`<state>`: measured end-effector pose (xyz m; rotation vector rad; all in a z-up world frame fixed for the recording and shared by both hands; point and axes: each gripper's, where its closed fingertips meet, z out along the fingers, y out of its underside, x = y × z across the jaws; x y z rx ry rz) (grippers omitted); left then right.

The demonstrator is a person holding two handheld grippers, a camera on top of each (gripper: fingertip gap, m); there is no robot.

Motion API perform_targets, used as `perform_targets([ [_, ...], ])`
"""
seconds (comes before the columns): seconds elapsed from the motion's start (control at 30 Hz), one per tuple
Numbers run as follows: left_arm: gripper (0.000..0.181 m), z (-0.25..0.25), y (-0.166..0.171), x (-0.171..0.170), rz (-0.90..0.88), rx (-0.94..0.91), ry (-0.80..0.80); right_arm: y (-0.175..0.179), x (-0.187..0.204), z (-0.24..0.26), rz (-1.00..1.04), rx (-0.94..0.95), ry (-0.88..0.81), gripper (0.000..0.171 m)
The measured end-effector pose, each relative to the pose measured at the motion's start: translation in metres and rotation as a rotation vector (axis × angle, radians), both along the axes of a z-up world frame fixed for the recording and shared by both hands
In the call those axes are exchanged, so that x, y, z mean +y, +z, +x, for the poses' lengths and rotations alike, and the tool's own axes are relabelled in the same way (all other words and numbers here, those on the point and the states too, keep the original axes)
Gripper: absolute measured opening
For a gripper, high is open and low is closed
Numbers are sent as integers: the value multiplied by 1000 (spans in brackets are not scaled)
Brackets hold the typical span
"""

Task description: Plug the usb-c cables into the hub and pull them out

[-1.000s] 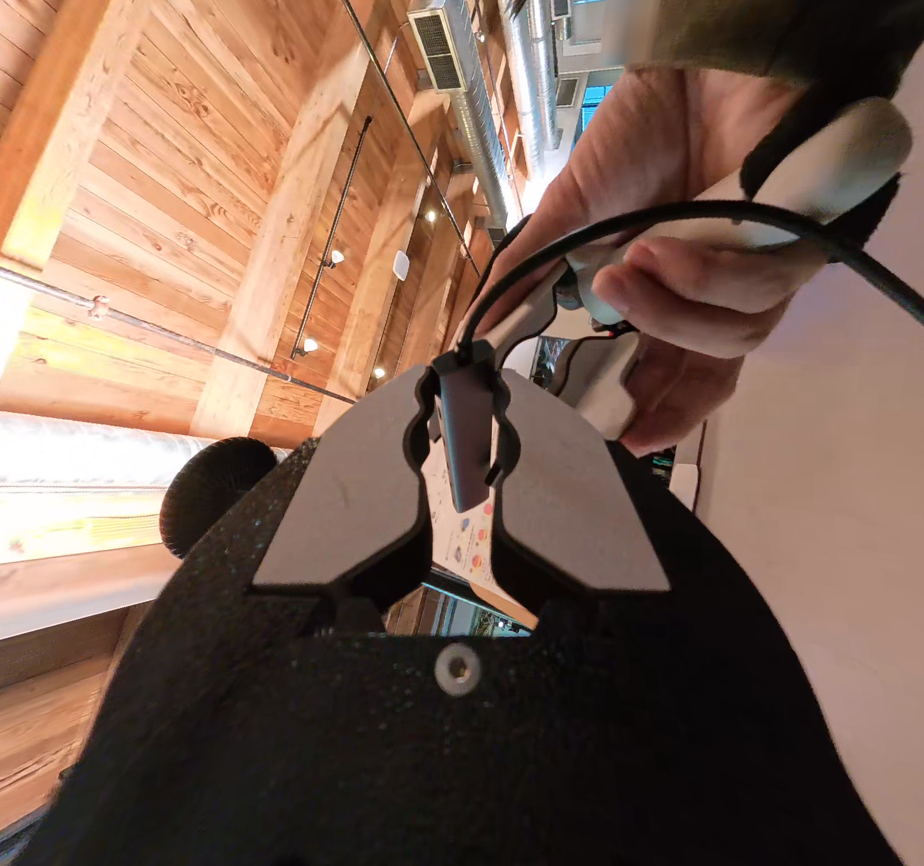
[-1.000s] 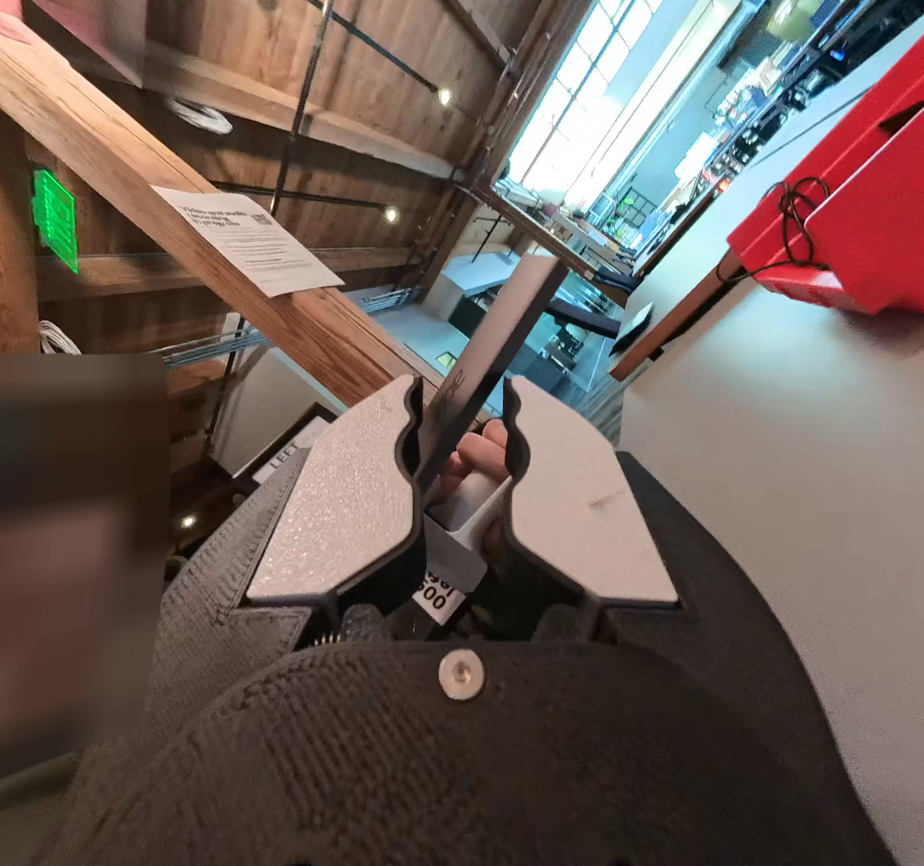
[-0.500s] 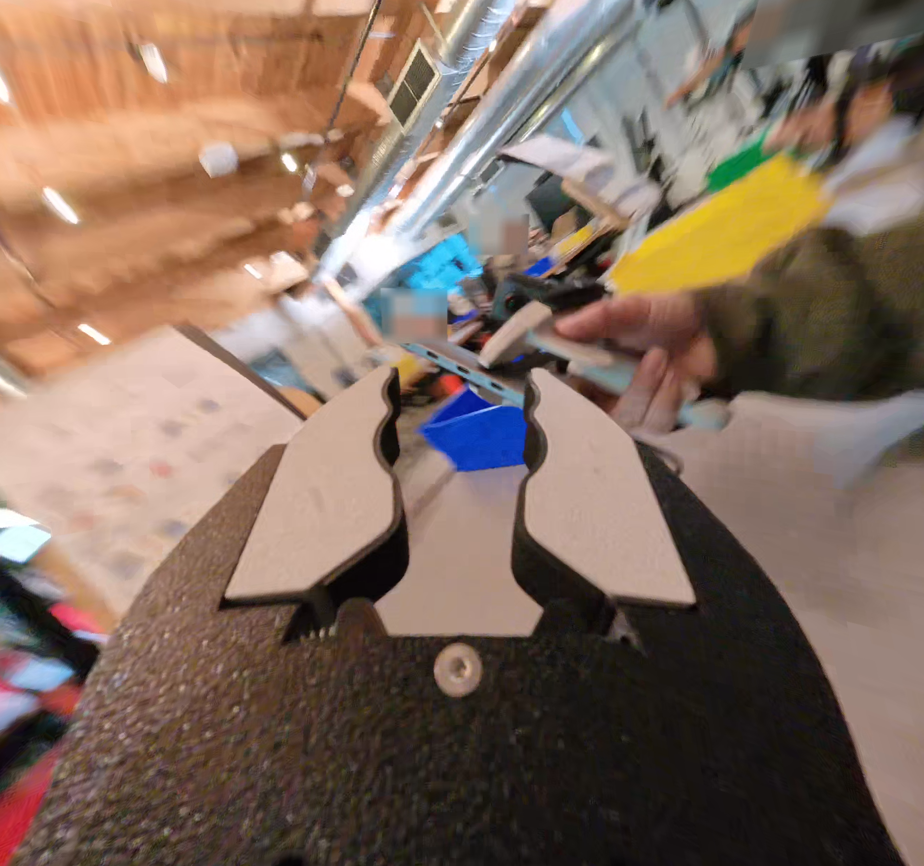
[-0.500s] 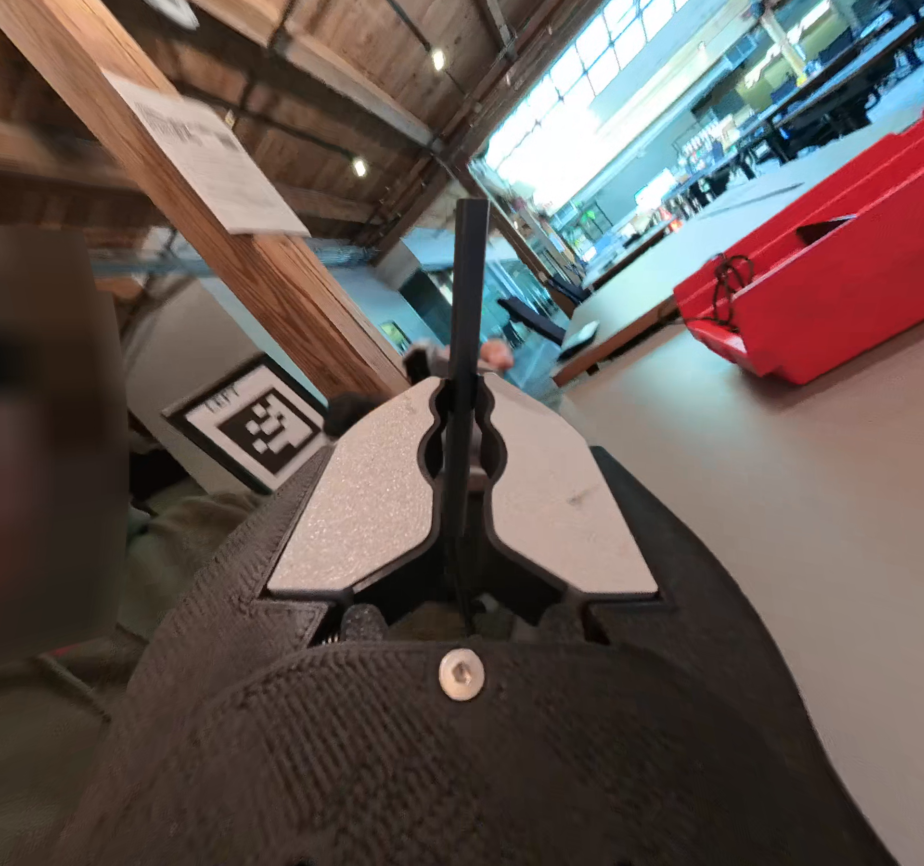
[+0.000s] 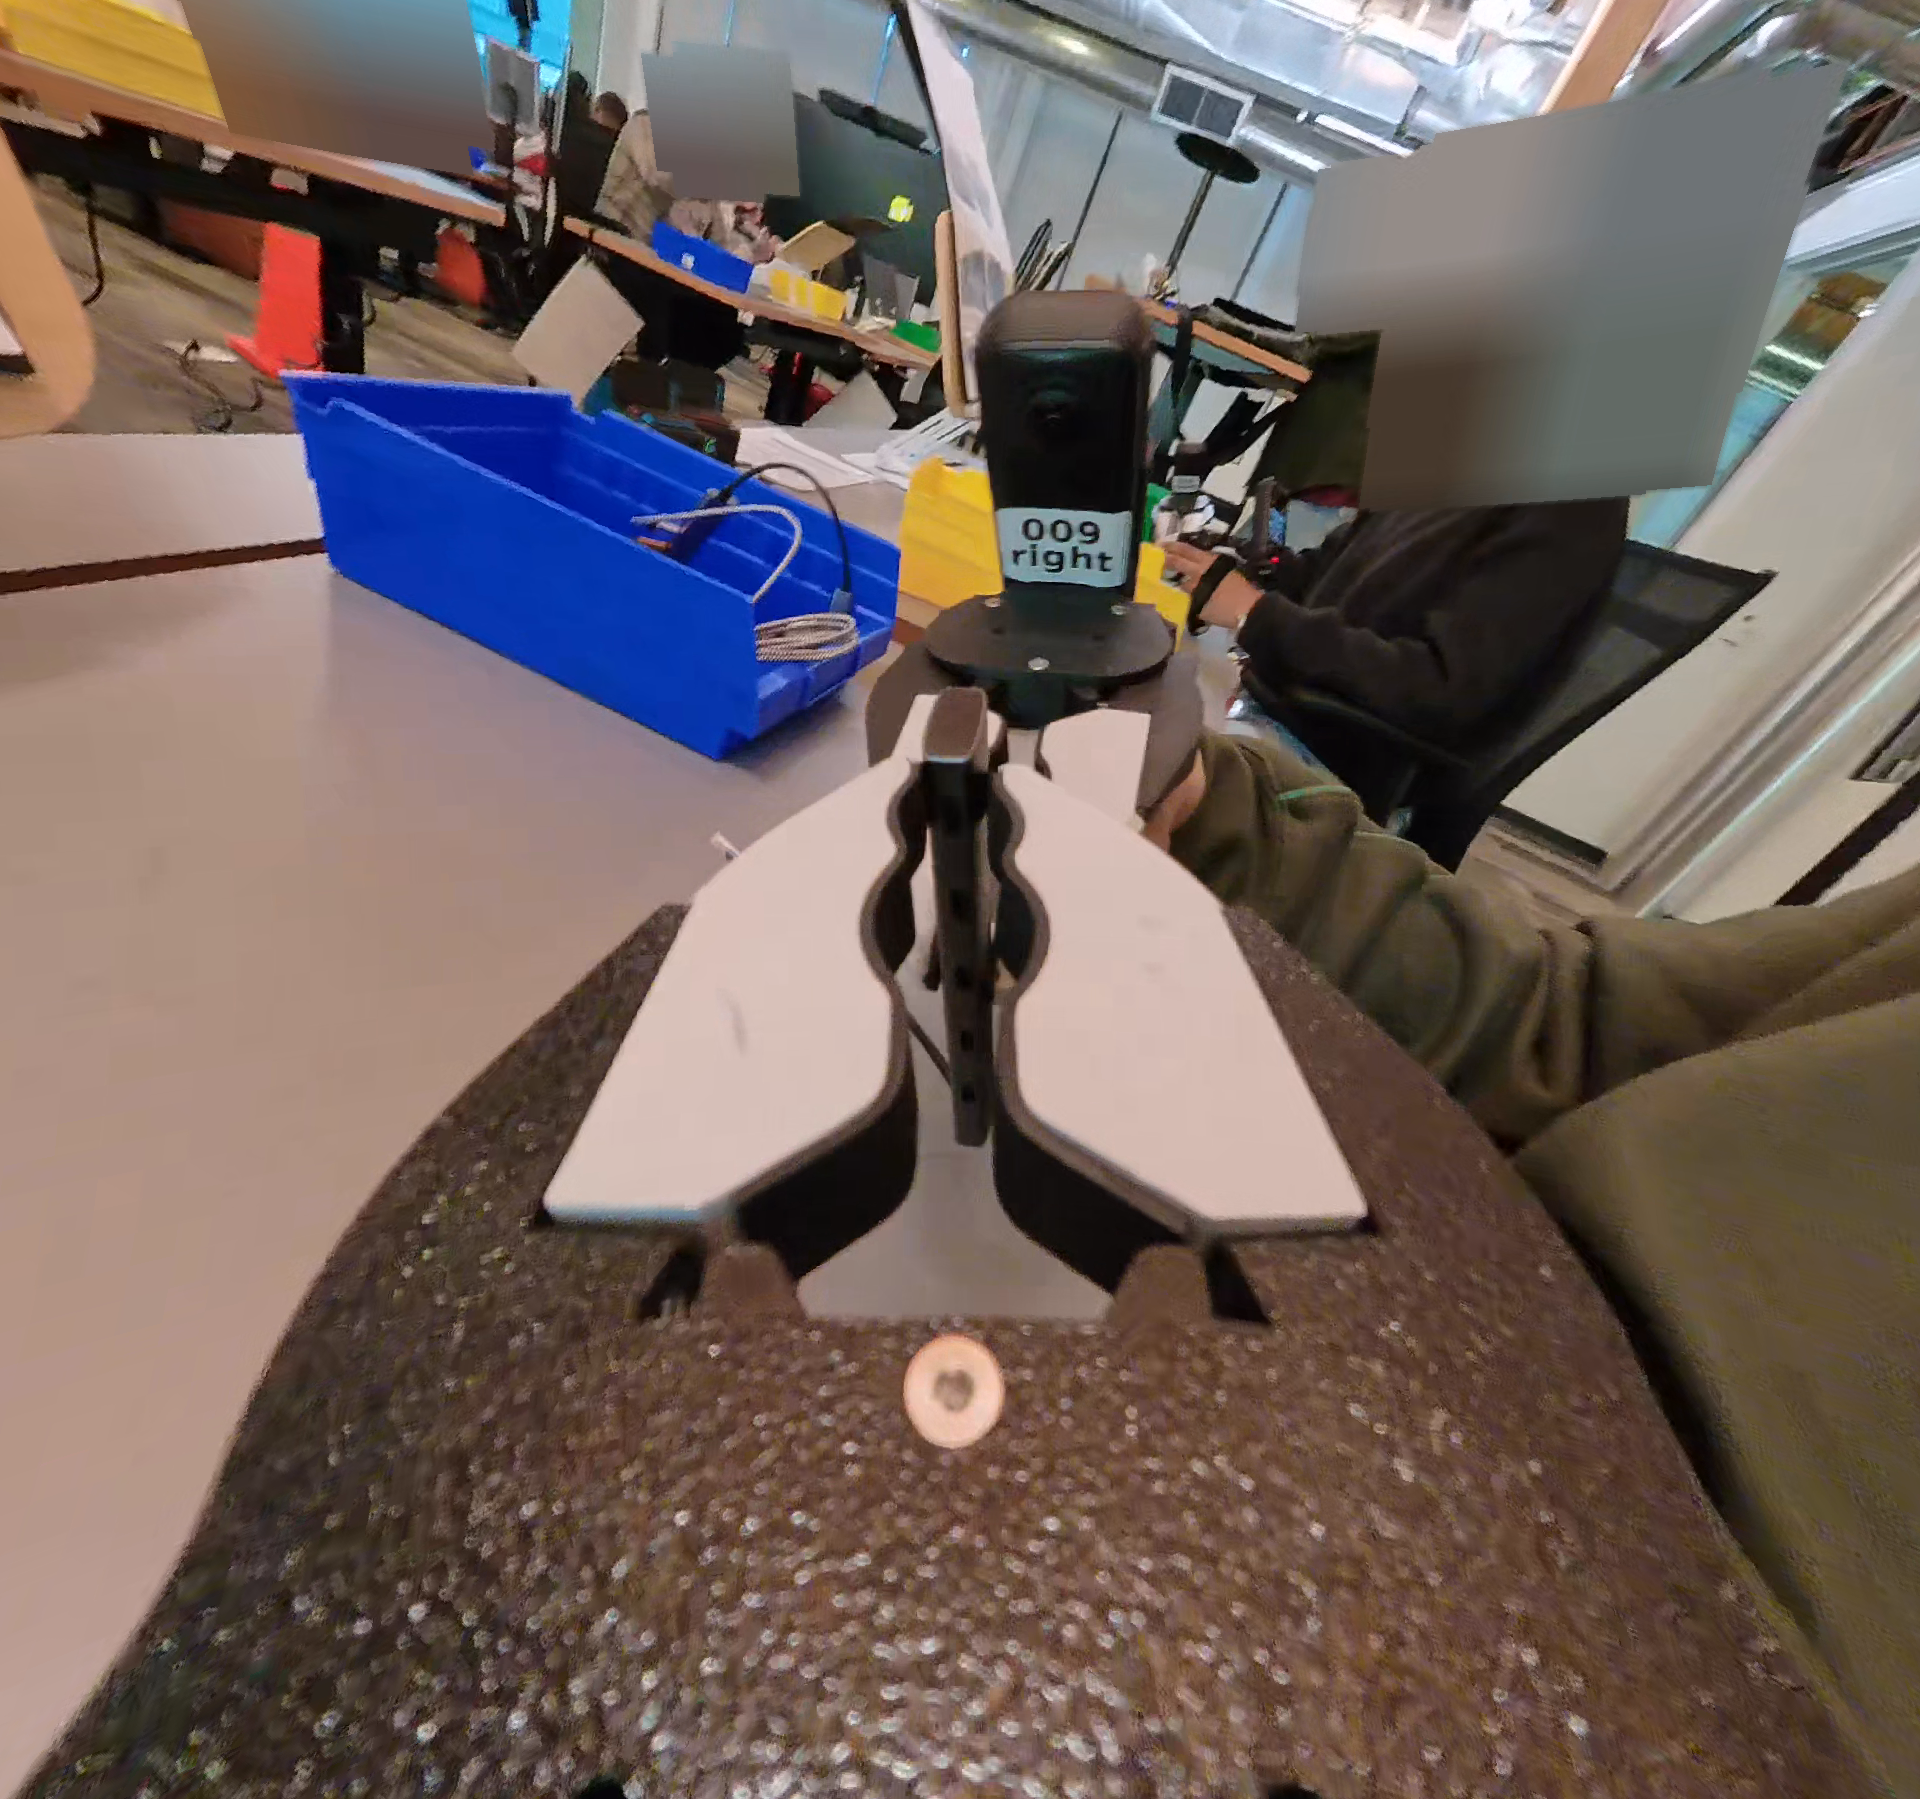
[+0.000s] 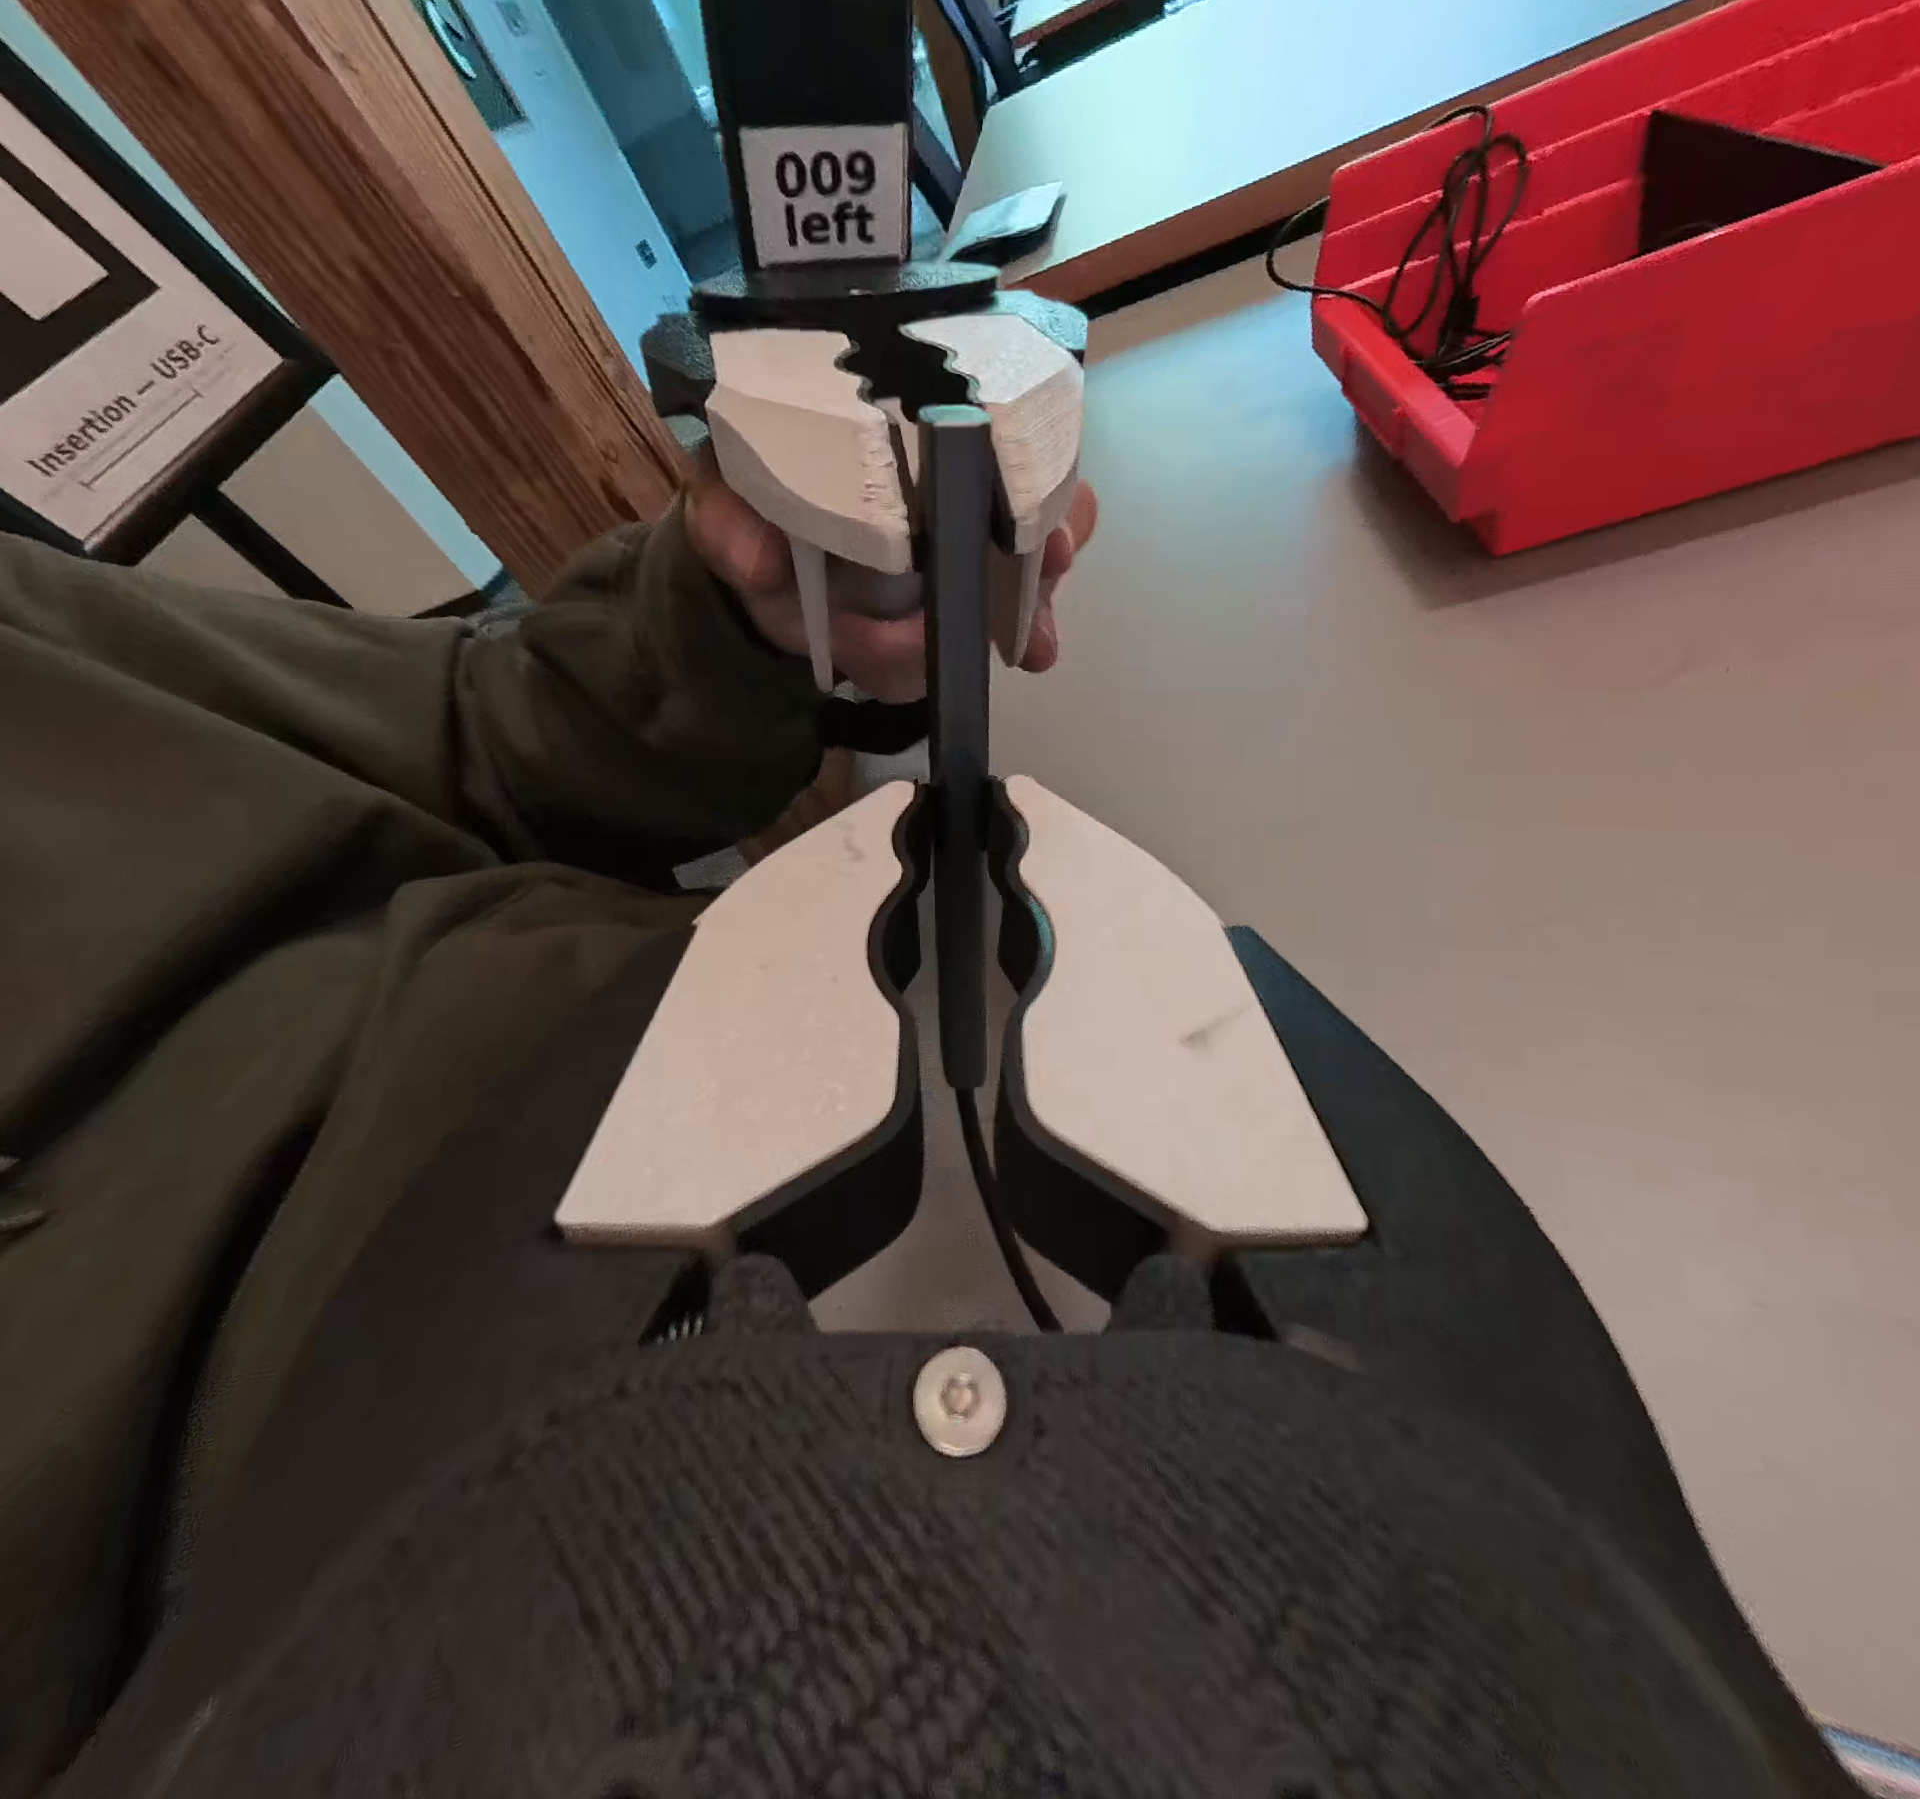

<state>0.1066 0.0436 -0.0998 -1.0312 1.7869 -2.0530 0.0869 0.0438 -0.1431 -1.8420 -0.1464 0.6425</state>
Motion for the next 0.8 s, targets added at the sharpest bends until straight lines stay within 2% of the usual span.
perform_targets([
  [0.07,10,8,-2,8,-36,33,66,-2,7,6,30,-47,-52,12],
  [0.13,9,19,1,26,-176,74,165,4,16,19,138,-151,-173,17],
  [0.2,9,27,3,52,-382,125,260,17,22,31,296,-268,-331,44],
  [0.23,9,28,5,66,-500,150,285,21,23,31,356,-331,-373,52],
  [0.3,9,29,7,91,-733,191,315,18,27,32,393,-492,-441,64],
  [0.37,9,28,7,107,-880,208,338,10,33,37,392,-658,-521,71],
  [0.5,9,29,2,112,-974,230,381,17,36,34,508,-828,-631,60],
  [0.8,9,32,-6,93,-973,269,391,8,33,30,596,-886,-671,24],
])
